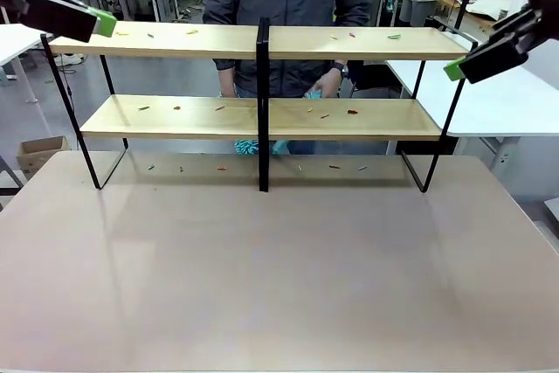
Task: Clean the shelves.
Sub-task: Pick up the Duster when the human hands it over.
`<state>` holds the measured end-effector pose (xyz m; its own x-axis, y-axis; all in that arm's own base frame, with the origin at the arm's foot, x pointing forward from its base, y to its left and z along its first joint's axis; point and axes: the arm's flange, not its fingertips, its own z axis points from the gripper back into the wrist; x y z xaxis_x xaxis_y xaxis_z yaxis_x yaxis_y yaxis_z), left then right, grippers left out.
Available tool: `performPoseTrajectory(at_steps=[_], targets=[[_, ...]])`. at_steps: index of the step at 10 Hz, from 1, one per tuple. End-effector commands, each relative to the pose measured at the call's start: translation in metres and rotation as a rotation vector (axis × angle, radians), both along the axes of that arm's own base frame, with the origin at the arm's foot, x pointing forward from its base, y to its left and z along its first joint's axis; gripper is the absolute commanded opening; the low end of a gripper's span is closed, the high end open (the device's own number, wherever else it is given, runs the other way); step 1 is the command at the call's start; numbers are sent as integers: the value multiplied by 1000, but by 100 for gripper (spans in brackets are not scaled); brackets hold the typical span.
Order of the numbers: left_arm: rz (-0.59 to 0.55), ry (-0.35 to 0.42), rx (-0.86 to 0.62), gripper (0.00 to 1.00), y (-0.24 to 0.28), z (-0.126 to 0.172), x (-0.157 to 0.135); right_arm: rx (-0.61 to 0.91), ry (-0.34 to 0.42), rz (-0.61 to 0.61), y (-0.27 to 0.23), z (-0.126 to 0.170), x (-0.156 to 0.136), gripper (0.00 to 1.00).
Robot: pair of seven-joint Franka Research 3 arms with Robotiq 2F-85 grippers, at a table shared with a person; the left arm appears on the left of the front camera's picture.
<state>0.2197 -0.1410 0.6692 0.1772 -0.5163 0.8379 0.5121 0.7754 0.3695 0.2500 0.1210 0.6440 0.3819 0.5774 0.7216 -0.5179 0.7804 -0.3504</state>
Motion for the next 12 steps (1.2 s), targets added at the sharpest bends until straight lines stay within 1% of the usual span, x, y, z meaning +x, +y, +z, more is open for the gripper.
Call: performPoseTrajectory(at_steps=[1, 2, 4, 5, 7, 9, 12], targets=[[53, 13, -78, 100, -5, 7, 14, 76, -19, -50, 8, 11, 11, 100], [91, 26, -129, 100, -5, 9, 16, 92, -10, -94, 10, 14, 13, 100], [119, 5, -178, 100, -9, 12, 14, 148, -10, -82, 8, 25, 8, 100], [125, 15, -193, 100, -6, 11, 15, 156, -20, -84, 8, 26, 6, 100], [208, 55, -220, 100, -8, 6, 21, 154, -29, -109, 4, 23, 8, 100], [261, 74, -203, 100, -20, -2, 17, 150, -23, -116, -3, 23, 11, 100], [245, 128, -144, 100, -33, -14, 21, 144, -32, -122, -9, 20, 15, 100]])
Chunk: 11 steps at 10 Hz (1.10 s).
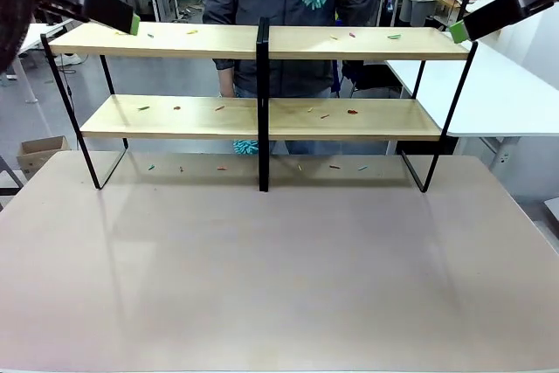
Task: Clean the shelves.
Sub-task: Pick up the Duster when the human hands it over.
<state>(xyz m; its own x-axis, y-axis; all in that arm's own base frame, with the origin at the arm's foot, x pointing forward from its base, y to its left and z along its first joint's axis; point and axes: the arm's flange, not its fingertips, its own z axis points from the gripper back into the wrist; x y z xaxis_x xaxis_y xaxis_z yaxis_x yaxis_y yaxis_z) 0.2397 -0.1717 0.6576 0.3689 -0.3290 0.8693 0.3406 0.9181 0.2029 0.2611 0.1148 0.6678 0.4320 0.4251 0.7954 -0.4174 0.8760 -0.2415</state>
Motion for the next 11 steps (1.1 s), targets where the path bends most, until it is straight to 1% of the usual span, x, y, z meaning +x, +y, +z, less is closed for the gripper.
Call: performPoseTrajectory(at_steps=[1, 4, 6, 8, 10, 11], targets=[[1, 32, 8, 100, -5, -5, 3, 5, -22, -10, -5, -5, 3, 100], [-24, 56, 39, 100, -12, -9, 7, 7, -22, -27, -9, -8, 3, 100], [-17, 54, 31, 100, -11, -13, 7, -10, -9, -10, -7, -9, 5, 100], [-17, 54, 31, 100, -11, -13, 7, 7, -21, -14, -5, -7, 4, 100], [-17, 54, 31, 100, -11, -13, 7, 54, 9, -30, 2, -2, -4, 100], [-17, 54, 31, 100, -11, -13, 7, 47, -4, -6, 6, 0, -11, 100]])
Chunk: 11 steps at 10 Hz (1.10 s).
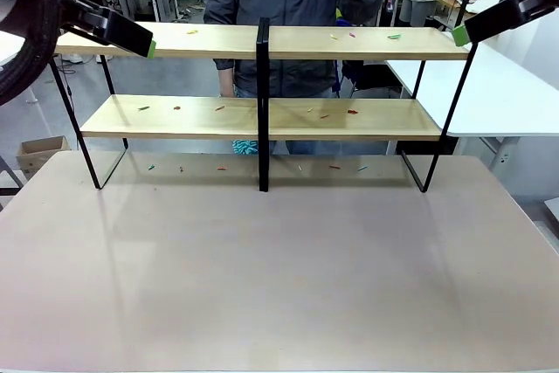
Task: Clean the shelves.
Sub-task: Pick up the Duster when the human hands it over.
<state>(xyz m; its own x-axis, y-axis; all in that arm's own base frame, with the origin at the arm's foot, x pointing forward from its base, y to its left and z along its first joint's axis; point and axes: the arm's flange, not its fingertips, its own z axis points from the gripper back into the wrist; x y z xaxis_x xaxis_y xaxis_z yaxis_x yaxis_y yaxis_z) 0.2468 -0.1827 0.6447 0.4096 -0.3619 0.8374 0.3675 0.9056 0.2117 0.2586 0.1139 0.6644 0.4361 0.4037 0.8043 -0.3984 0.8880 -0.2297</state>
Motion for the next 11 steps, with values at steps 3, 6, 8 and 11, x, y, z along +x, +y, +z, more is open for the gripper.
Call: performPoseTrajectory(at_steps=[3, 6, 8, 11], targets=[[0, 0, 0, 100, 0, 0, 0, 115, 7, 13, 18, 20, -32, 100], [0, 0, 0, 100, 0, 0, 0, 171, -12, -87, 33, 28, -44, 100], [0, 0, 0, 100, 0, 0, 0, 219, -19, -153, 36, 30, -40, 100], [0, 0, 0, 100, 0, 0, 0, 231, 2, -192, 34, 26, -32, 100]])
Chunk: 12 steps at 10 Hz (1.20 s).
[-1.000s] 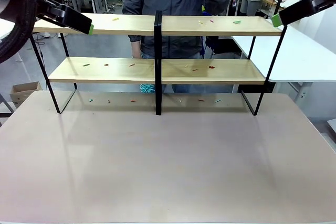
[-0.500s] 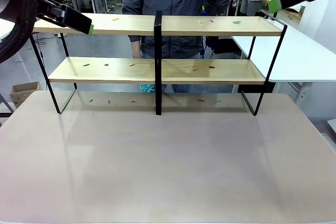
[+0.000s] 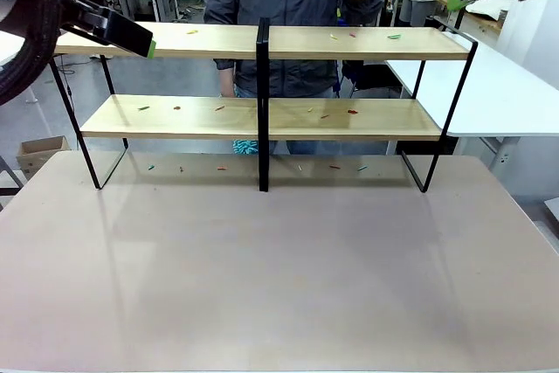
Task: Clean the shelves.
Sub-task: Pick up the Duster when the human hands it over.
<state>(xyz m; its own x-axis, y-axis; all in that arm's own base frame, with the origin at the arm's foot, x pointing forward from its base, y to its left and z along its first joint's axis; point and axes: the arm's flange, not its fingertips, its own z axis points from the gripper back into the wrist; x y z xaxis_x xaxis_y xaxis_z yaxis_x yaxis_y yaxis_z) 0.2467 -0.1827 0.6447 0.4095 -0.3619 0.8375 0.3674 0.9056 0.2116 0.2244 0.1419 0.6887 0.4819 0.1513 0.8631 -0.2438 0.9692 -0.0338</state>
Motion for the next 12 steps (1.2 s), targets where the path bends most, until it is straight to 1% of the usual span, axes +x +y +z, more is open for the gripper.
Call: performPoseTrajectory(at_steps=[1, 5, 8, 9, 12], targets=[[0, 0, 0, 100, 0, 0, 0, 19, -2, -46, 5, 1, 5, 100], [0, 0, 0, 100, 0, 0, 0, 24, 22, -53, 2, -5, 14, 100], [0, 0, 0, 100, 0, 0, 0, 8, 17, -67, 0, -7, 16, 100], [0, 0, 0, 100, 0, 0, 0, -1, 29, -32, -2, -8, 13, 100], [0, 0, 0, 100, 0, 0, 0, -1, 29, -32, -2, -8, 13, 100]])
